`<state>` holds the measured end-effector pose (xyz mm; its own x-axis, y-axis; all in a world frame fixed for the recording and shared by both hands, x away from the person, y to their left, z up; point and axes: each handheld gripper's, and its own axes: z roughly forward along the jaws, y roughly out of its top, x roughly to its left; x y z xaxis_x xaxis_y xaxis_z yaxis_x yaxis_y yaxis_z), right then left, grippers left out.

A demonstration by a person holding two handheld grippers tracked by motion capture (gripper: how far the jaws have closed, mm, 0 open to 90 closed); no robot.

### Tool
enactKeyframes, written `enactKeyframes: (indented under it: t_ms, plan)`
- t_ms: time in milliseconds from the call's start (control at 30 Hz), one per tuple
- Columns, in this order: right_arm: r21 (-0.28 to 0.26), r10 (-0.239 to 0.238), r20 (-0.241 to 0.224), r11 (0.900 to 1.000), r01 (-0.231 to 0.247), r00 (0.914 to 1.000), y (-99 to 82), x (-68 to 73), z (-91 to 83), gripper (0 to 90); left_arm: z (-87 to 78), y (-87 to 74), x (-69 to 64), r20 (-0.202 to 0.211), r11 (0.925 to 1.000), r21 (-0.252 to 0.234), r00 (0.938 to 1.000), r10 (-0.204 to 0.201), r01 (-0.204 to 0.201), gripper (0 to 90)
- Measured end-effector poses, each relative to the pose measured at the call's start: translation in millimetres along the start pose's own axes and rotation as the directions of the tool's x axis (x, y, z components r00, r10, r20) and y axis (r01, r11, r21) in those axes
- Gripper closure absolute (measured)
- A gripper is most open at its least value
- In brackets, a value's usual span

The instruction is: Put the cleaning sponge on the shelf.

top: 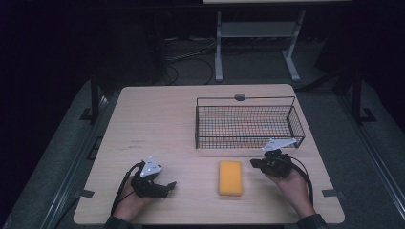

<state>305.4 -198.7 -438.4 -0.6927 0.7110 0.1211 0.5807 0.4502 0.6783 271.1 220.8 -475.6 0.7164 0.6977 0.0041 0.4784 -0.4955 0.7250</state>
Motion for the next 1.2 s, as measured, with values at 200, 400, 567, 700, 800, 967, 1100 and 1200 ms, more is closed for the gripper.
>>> enactKeyframes:
  t_ms: [200,400,567,700,800,967,1100,1200]
  plan:
    - [0.008,-0.009,-0.003,0.9999,0.009,1.0000,4.4,0.9,6.9,89.6,0.0,0.0,0.1,-0.001,1.0000,0.000,1.0000,0.002,-0.002,13.2]
    - [0.019,-0.011,-0.014,0.9998,0.011,0.9998,9.3,2.6,16.0,89.6,0.0,0.0,0.0,0.001,1.0000,0.000,1.0000,0.001,-0.001,13.2]
    - [0.025,-0.013,-0.025,0.9996,0.013,0.9996,12.1,4.4,21.5,89.6,0.1,0.0,0.0,0.000,1.0000,-0.001,1.0000,0.001,-0.001,13.2]
    - [0.031,-0.018,-0.028,0.9993,0.018,0.9995,13.9,6.0,23.9,89.6,0.1,-0.1,-0.1,0.001,1.0000,-0.001,1.0000,0.000,0.000,13.2]
    - [0.030,-0.021,-0.031,0.9993,0.022,0.9993,15.7,7.5,26.1,89.6,0.1,0.0,-0.1,0.000,1.0000,-0.001,1.0000,0.000,0.000,13.2]
    - [0.034,-0.030,-0.036,0.9989,0.032,0.9989,18.9,10.4,29.7,89.6,0.1,0.0,-0.1,0.000,1.0000,-0.001,1.0000,-0.001,0.001,13.1]
    - [0.034,-0.033,-0.044,0.9988,0.034,0.9985,22.0,13.0,32.5,89.6,0.1,0.0,-0.1,0.000,1.0000,-0.001,1.0000,0.000,0.000,13.2]
    - [0.033,-0.033,-0.051,0.9989,0.035,0.9982,24.5,15.6,35.9,89.6,0.1,-0.1,-0.2,0.001,1.0000,-0.001,1.0000,-0.001,0.001,13.2]
